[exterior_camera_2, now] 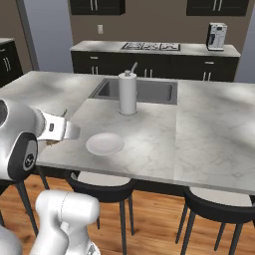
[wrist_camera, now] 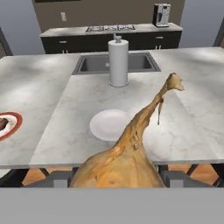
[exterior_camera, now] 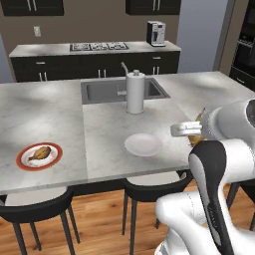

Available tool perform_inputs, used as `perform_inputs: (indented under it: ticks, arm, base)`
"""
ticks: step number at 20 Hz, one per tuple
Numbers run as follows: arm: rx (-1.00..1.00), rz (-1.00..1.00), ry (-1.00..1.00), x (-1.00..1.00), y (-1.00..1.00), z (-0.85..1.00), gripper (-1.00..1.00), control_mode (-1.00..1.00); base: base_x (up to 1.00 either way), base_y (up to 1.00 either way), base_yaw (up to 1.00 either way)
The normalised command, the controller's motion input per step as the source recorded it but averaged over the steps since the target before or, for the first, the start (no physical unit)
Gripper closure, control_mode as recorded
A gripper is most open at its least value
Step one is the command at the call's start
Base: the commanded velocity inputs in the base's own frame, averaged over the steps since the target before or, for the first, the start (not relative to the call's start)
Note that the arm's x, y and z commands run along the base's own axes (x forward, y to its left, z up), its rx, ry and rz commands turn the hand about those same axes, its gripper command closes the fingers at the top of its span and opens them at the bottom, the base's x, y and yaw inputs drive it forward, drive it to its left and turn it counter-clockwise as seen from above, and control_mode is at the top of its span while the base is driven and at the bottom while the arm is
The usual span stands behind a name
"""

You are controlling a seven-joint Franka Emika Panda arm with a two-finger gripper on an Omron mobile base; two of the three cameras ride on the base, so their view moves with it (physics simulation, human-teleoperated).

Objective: Transport the chicken drumstick and onion to the fridge. Place the chicken drumstick on the rack containing meat and place the onion on the rack containing the vegetable, ensuring meats and vegetables are on different racks.

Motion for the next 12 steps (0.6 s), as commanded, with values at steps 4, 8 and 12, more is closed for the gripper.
perform_inputs:
  ticks: [4, 8, 12]
  arm:
    - [0.00, 0.00, -0.01, -0.64, 0.00, 0.67, 1.00, -1.00]
    - [0.00, 0.00, 0.00, -0.76, 0.00, 0.72, 1.00, -1.00]
    - [0.00, 0.00, 0.01, -0.33, 0.00, 0.26, 1.00, 1.00]
  base:
    - [0.00, 0.00, 0.00]
    - [0.00, 0.00, 0.00]
    - [-0.13, 0.00, 0.00]
